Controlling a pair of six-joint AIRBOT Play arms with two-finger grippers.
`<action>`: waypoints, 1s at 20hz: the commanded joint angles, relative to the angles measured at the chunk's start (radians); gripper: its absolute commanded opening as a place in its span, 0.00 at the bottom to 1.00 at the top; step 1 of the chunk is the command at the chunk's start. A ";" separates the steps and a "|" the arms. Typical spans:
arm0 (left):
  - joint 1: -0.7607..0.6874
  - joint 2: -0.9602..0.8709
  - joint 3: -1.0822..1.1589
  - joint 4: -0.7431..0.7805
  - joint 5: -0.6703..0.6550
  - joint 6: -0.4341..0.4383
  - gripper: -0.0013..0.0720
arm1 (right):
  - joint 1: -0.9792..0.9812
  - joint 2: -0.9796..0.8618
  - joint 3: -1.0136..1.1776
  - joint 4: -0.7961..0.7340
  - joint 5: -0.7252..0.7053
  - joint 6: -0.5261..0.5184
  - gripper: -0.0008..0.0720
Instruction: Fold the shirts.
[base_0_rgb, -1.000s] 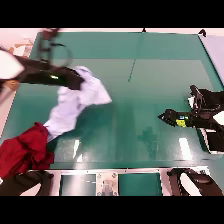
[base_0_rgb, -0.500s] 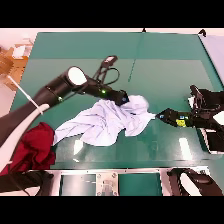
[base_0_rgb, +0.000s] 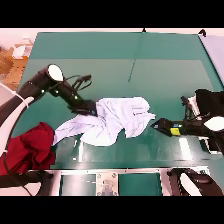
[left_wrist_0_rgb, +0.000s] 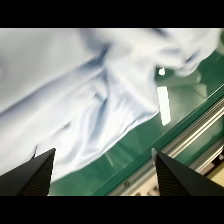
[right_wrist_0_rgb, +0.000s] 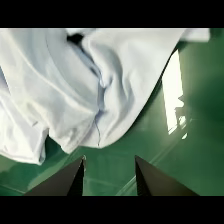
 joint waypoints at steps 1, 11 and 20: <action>0.017 0.000 -0.140 -0.030 0.000 -0.031 0.97 | 0.058 -0.021 -0.093 0.117 -0.069 -0.037 0.53; -0.179 -0.001 -0.340 -0.107 0.275 -0.060 0.97 | 0.288 -0.382 0.019 0.286 -0.231 -0.187 0.39; -0.209 -0.002 -0.328 -0.108 0.374 -0.068 0.05 | 0.288 -0.418 0.078 0.288 -0.249 -0.192 0.15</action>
